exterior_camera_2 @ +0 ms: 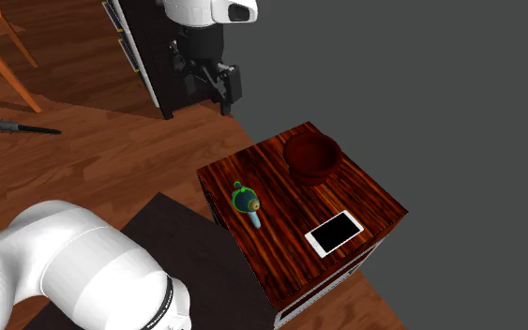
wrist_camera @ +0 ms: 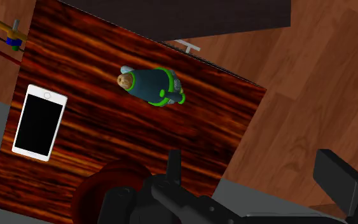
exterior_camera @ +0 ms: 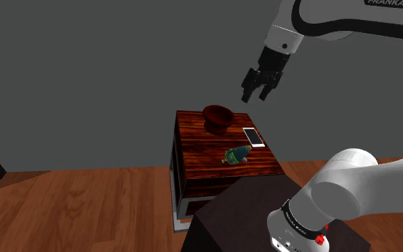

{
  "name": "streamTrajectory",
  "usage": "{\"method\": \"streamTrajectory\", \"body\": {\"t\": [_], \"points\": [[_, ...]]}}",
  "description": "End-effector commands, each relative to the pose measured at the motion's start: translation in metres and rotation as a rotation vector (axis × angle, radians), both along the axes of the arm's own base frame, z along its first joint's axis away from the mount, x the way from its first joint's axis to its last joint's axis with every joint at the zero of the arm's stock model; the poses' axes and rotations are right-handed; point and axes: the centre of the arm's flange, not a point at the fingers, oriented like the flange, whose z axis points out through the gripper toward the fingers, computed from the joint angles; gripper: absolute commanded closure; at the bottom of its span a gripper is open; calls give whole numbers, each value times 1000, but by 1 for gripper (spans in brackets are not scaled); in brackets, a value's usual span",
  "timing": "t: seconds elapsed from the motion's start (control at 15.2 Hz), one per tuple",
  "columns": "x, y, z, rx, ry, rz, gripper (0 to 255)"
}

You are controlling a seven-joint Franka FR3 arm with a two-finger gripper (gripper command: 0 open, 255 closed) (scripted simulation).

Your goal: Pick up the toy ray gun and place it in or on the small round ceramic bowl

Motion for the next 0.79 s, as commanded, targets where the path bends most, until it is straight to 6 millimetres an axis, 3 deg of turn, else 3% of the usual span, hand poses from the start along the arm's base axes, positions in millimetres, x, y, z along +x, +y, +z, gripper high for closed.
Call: {"method": "streamTrajectory", "body": {"t": [0.0, 0.73], "points": [[0, 0, 0, 0, 0, 0, 0], [20, -17, -142, -89, 134, 501, 0]]}}
